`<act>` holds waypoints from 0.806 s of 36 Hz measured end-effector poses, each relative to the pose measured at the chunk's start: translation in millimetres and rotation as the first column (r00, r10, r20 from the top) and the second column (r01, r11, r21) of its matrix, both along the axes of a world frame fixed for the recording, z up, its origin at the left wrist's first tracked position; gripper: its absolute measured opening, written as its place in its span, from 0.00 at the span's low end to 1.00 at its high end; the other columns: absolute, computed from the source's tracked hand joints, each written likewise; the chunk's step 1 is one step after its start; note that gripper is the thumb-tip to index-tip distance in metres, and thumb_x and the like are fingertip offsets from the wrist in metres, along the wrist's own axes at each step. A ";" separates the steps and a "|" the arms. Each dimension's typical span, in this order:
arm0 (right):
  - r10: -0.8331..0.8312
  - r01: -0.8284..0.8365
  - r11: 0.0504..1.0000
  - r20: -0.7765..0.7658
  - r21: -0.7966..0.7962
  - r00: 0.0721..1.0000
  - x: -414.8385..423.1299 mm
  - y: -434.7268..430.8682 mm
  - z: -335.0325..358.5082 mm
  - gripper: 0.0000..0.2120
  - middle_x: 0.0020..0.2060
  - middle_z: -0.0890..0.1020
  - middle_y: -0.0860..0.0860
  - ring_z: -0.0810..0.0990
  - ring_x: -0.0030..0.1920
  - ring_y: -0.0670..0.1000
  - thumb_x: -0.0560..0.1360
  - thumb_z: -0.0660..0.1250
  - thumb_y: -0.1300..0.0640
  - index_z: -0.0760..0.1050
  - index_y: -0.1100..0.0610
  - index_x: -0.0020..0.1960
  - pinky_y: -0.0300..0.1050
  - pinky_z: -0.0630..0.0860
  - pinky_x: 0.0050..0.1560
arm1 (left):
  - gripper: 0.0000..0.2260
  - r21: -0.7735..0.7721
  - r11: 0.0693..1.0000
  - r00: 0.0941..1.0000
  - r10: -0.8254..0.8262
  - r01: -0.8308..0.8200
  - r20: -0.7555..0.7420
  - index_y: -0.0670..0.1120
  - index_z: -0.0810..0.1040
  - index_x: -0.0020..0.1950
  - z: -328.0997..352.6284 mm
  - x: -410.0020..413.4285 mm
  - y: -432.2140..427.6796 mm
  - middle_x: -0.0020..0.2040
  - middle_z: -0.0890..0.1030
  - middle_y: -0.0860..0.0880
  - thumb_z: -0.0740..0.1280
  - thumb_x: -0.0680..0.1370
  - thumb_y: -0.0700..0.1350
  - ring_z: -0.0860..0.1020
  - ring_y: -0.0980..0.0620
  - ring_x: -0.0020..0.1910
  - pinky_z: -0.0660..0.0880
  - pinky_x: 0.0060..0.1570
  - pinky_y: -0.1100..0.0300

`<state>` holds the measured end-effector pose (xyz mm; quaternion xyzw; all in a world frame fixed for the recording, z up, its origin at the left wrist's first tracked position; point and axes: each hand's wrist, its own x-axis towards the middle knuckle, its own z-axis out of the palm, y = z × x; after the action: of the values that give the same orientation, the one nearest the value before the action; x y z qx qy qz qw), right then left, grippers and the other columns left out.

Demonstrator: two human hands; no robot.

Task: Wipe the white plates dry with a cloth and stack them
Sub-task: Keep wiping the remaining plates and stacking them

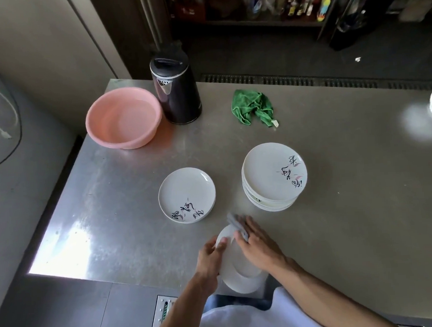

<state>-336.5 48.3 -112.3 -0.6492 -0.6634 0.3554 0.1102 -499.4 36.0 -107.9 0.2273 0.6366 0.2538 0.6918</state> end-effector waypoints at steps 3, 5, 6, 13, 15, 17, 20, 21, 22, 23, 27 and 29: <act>0.079 -0.080 0.996 0.033 0.044 0.996 -6.8 -2.4 2.7 0.26 0.81 0.53 0.48 0.48 0.80 0.48 0.85 0.50 0.48 0.51 0.49 0.81 0.38 0.34 0.76 | 0.08 0.049 0.999 1.000 -0.009 0.009 -0.009 0.47 0.84 0.57 -1.0 1.3 1.0 0.49 0.87 0.42 0.67 0.83 0.47 0.84 0.46 0.45 0.79 0.40 0.54; 0.213 -0.213 0.974 0.003 0.081 0.977 -12.9 -8.8 4.7 0.25 0.80 0.52 0.45 0.46 0.80 0.47 0.85 0.52 0.47 0.54 0.50 0.81 0.45 0.39 0.79 | 0.06 0.071 0.997 1.000 -0.010 0.010 -0.007 0.44 0.83 0.56 -2.8 1.4 1.9 0.50 0.87 0.40 0.67 0.83 0.43 0.84 0.43 0.47 0.82 0.47 0.47; 0.219 -0.218 0.973 -0.018 0.075 0.975 -12.1 -10.5 4.5 0.25 0.80 0.52 0.44 0.46 0.80 0.47 0.85 0.52 0.47 0.55 0.51 0.80 0.46 0.41 0.79 | 0.06 0.084 0.996 1.000 -0.015 0.015 0.003 0.43 0.83 0.56 -3.4 1.5 2.0 0.50 0.87 0.40 0.67 0.83 0.42 0.84 0.42 0.48 0.82 0.49 0.45; -0.240 0.250 0.963 0.097 -0.103 0.966 4.0 3.9 0.7 0.30 0.81 0.50 0.53 0.47 0.81 0.50 0.85 0.49 0.44 0.48 0.56 0.82 0.46 0.45 0.79 | 0.10 0.084 0.991 0.990 0.095 -0.104 0.106 0.45 0.78 0.46 -1.2 -1.4 -1.6 0.45 0.82 0.40 0.72 0.72 0.50 0.79 0.43 0.44 0.75 0.46 0.46; -0.243 0.247 0.961 0.044 -0.121 0.969 4.1 2.1 0.0 0.31 0.81 0.48 0.52 0.45 0.81 0.49 0.84 0.50 0.43 0.46 0.56 0.82 0.44 0.44 0.79 | 0.14 0.071 0.994 0.989 0.070 -0.079 0.128 0.46 0.74 0.45 -1.2 -2.2 5.1 0.45 0.80 0.40 0.73 0.67 0.50 0.78 0.43 0.44 0.74 0.45 0.46; -0.199 0.192 0.977 -0.073 -0.096 0.977 -1.6 -1.4 3.7 0.30 0.81 0.49 0.50 0.44 0.80 0.48 0.85 0.51 0.45 0.47 0.54 0.82 0.40 0.42 0.78 | 0.18 0.080 0.996 0.989 0.026 -0.038 0.145 0.43 0.76 0.51 1.9 -2.0 11.3 0.48 0.83 0.39 0.74 0.67 0.51 0.82 0.40 0.46 0.77 0.46 0.45; -0.041 0.064 0.993 -0.222 0.095 0.974 -13.6 -0.9 15.4 0.25 0.79 0.57 0.43 0.52 0.80 0.46 0.85 0.55 0.52 0.52 0.44 0.79 0.37 0.46 0.77 | 0.16 0.128 0.991 0.979 -0.054 0.030 0.194 0.45 0.81 0.61 8.3 -2.8 13.8 0.55 0.85 0.39 0.73 0.75 0.49 0.84 0.39 0.53 0.81 0.49 0.46; 0.037 0.003 0.988 -0.251 0.155 0.967 -16.1 -1.2 17.2 0.25 0.78 0.57 0.41 0.53 0.79 0.43 0.85 0.55 0.53 0.53 0.43 0.79 0.38 0.48 0.78 | 0.13 0.154 0.986 0.973 -0.099 0.067 0.208 0.45 0.82 0.61 9.4 -3.6 12.5 0.55 0.85 0.38 0.72 0.78 0.47 0.84 0.39 0.54 0.81 0.49 0.47; 0.103 -0.055 0.981 -0.260 0.184 0.960 -16.7 -2.6 16.9 0.24 0.78 0.58 0.41 0.53 0.79 0.41 0.84 0.55 0.53 0.55 0.44 0.79 0.41 0.50 0.78 | 0.11 0.169 0.981 0.967 -0.129 0.093 0.219 0.44 0.83 0.60 9.4 -4.7 11.0 0.56 0.85 0.38 0.72 0.79 0.45 0.84 0.39 0.54 0.81 0.49 0.48; 0.153 -0.111 0.977 -0.238 0.183 0.959 -15.4 -4.0 15.1 0.24 0.79 0.58 0.43 0.52 0.79 0.42 0.84 0.55 0.51 0.57 0.47 0.79 0.45 0.52 0.79 | 0.10 0.172 0.980 0.964 -0.141 0.103 0.225 0.43 0.83 0.60 9.2 -6.0 9.3 0.56 0.85 0.37 0.71 0.79 0.43 0.84 0.40 0.54 0.80 0.49 0.48; 0.151 -0.148 0.968 -0.004 0.202 0.988 -2.2 0.1 6.2 0.26 0.80 0.56 0.46 0.50 0.80 0.46 0.84 0.50 0.45 0.54 0.49 0.80 0.44 0.49 0.79 | 0.14 0.140 0.988 0.969 -0.094 0.063 0.229 0.46 0.82 0.63 9.9 -10.2 5.4 0.57 0.85 0.38 0.73 0.77 0.44 0.84 0.41 0.55 0.81 0.51 0.46; 0.040 -0.042 0.990 0.014 0.137 0.999 -0.1 5.9 7.4 0.26 0.80 0.55 0.48 0.49 0.80 0.47 0.85 0.50 0.47 0.45 0.45 0.80 0.34 0.38 0.76 | 0.15 0.127 0.990 0.972 -0.086 0.059 0.217 0.48 0.82 0.65 9.7 -11.7 5.0 0.58 0.85 0.40 0.72 0.78 0.44 0.84 0.41 0.56 0.82 0.52 0.45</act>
<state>-336.6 54.2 -104.9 -0.6282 -0.7002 0.3075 0.1434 -511.1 41.0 -98.2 0.2620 0.5301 0.2899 0.7526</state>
